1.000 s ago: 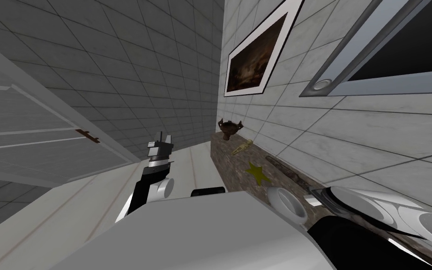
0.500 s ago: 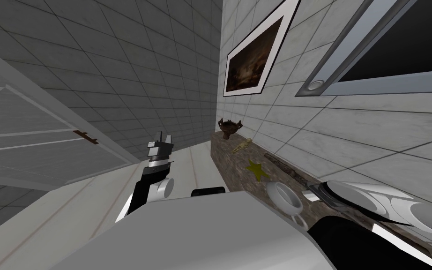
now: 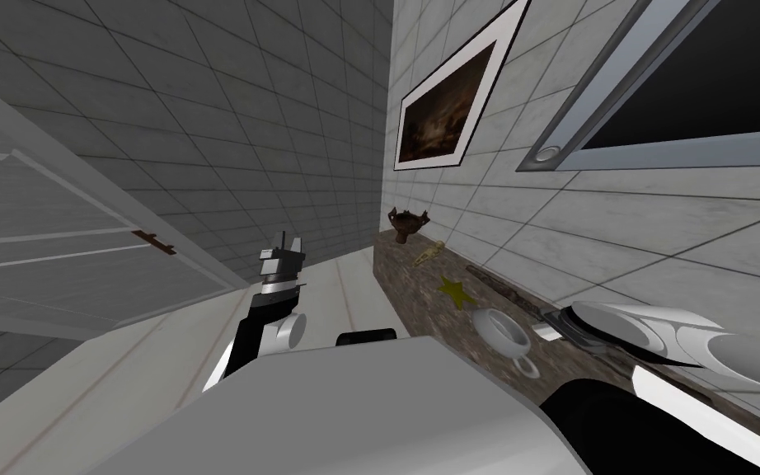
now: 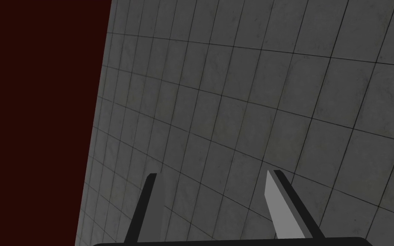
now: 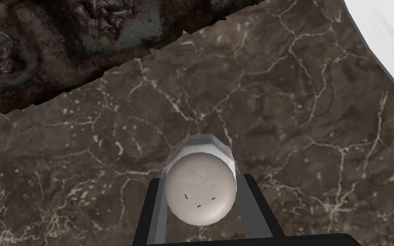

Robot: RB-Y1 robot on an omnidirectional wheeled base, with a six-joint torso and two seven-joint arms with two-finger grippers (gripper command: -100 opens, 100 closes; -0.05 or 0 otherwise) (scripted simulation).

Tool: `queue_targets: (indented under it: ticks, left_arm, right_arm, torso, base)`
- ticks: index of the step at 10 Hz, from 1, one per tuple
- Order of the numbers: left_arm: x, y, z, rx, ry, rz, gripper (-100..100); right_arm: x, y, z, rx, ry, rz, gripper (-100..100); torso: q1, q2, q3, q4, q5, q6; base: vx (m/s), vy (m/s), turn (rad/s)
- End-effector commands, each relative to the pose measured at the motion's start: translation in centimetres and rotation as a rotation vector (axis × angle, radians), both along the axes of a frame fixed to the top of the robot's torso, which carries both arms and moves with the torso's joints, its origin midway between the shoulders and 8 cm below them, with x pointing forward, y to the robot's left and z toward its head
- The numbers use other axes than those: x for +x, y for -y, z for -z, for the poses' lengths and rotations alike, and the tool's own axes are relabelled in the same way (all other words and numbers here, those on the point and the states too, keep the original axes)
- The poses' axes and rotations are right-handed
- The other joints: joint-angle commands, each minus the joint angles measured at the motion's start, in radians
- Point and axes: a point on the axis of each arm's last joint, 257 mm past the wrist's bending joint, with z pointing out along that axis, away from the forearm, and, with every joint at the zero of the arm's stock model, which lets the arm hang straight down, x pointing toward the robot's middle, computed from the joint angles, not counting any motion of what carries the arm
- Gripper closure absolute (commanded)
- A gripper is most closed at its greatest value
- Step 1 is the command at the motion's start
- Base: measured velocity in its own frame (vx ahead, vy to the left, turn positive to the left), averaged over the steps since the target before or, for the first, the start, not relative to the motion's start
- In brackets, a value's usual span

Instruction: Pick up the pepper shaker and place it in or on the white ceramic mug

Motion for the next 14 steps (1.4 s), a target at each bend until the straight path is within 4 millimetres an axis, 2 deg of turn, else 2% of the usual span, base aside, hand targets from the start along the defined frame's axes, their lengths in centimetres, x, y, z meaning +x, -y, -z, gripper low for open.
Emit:
queue_targets:
  ticks: [1, 3, 4, 5, 6, 7, 9, 12, 14]
  left_arm:
    - [0.0, 0.0, 0.0, 0.000, 0.000, 0.000, 0]
    - [0.0, 0.0, 0.0, 0.000, 0.000, 0.000, 0]
    - [0.0, 0.0, 0.0, 0.000, 0.000, 0.000, 0]
    - [0.0, 0.0, 0.0, 0.000, 0.000, 0.000, 0]
    - [0.0, 0.0, 0.0, 0.000, 0.000, 0.000, 0]
    - [0.0, 0.0, 0.0, 0.000, 0.000, 0.000, 0]
    - [0.0, 0.0, 0.0, 0.000, 0.000, 0.000, 0]
    - [0.0, 0.0, 0.0, 0.000, 0.000, 0.000, 0]
    - [0.0, 0.0, 0.0, 0.000, 0.000, 0.000, 0]
  right_arm:
    - [1.4, 0.4, -1.4, -0.015, 0.014, 0.000, 100]
    - [3.2, 1.0, -3.3, -0.032, 0.032, 0.002, 100]
    - [3.2, 1.0, -3.3, -0.032, 0.032, 0.002, 100]
    - [4.8, 1.3, -5.0, -0.045, 0.050, 0.004, 100]
    - [4.8, 1.3, -5.0, -0.045, 0.050, 0.004, 100]
    - [6.2, 1.4, -6.5, -0.053, 0.064, 0.003, 100]
    - [6.9, 1.4, -7.1, -0.055, 0.070, 0.002, 100]
    - [10.6, 0.5, -10.4, -0.055, 0.087, -0.016, 100]
    - [11.4, 0.1, -11.0, -0.053, 0.084, -0.025, 100]
  torso:
    - [0.000, 0.000, 0.000, 0.000, 0.000, 0.000]
    - [0.003, 0.002, 0.001, 0.001, 0.000, 0.000]
    - [0.005, 0.003, 0.002, 0.001, 0.001, 0.000]
    - [0.004, 0.002, 0.002, 0.001, 0.000, 0.000]
    - [0.005, 0.002, 0.001, 0.001, 0.001, 0.000]
    - [0.005, 0.002, 0.001, 0.001, 0.001, 0.000]
    - [0.006, 0.003, 0.002, 0.001, 0.001, 0.000]
    - [0.007, 0.002, 0.001, 0.001, 0.002, 0.000]
    - [0.005, 0.002, 0.001, 0.000, 0.001, 0.000]
  base:
    - [-0.026, 0.071, -0.039]
    - [-0.050, 0.117, -0.046]
    - [-0.037, 0.106, -0.012]
    - [-0.027, 0.122, -0.054]
    - [-0.027, 0.109, -0.029]
    - [-0.037, 0.114, -0.053]
    - [-0.039, 0.103, -0.028]
    - [-0.037, 0.136, -0.068]
    - [-0.029, 0.071, -0.025]
